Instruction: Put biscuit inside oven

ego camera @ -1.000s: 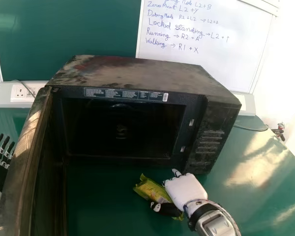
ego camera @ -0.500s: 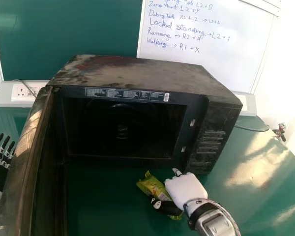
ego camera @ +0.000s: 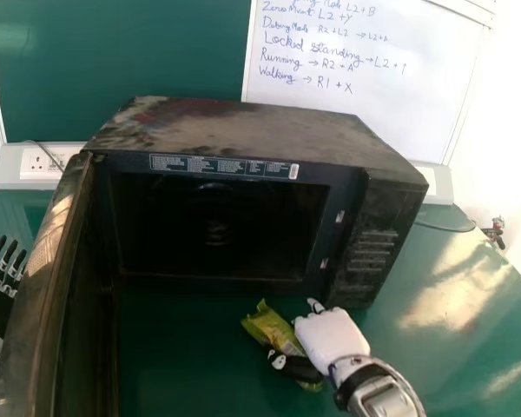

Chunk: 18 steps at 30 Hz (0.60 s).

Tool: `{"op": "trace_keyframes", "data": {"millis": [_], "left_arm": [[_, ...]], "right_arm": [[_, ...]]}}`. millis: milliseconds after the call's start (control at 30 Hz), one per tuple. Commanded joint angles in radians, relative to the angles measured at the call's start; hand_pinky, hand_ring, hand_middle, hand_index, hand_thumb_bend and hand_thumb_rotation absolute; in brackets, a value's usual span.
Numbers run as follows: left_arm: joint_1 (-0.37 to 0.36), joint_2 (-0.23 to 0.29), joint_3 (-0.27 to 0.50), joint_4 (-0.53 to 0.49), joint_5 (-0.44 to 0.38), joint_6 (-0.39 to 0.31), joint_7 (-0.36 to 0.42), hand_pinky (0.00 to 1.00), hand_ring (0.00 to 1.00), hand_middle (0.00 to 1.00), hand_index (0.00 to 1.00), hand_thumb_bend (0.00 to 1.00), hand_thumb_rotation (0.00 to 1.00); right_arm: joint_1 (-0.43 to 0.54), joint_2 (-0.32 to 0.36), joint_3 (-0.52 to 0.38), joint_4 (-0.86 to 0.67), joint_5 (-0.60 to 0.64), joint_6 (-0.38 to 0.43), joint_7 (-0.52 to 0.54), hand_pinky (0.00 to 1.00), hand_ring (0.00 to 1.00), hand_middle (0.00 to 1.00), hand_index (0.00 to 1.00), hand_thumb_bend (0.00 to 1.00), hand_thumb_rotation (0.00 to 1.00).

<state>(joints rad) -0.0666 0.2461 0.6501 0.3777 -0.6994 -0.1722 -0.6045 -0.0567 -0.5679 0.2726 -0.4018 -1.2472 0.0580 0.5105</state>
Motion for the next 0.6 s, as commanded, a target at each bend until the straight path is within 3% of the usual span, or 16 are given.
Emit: {"op": "trace_keyframes", "data": {"millis": [0, 567], "left_arm": [[0.019, -0.022, -0.004, 0.026, -0.010, 0.012, 0.003, 0.65, 0.74, 0.81, 0.91, 0.08, 0.00], [0.020, -0.026, -0.004, 0.015, -0.016, 0.022, 0.011, 0.68, 0.75, 0.82, 0.92, 0.08, 0.00]], "right_arm": [[0.004, 0.008, -0.016, -0.018, 0.007, -0.001, -0.028, 0.59, 0.55, 0.46, 0.52, 0.53, 0.00], [-0.030, 0.041, -0.053, -0.045, 0.070, 0.002, -0.058, 0.59, 0.59, 0.48, 0.50, 0.53, 0.00]]}}
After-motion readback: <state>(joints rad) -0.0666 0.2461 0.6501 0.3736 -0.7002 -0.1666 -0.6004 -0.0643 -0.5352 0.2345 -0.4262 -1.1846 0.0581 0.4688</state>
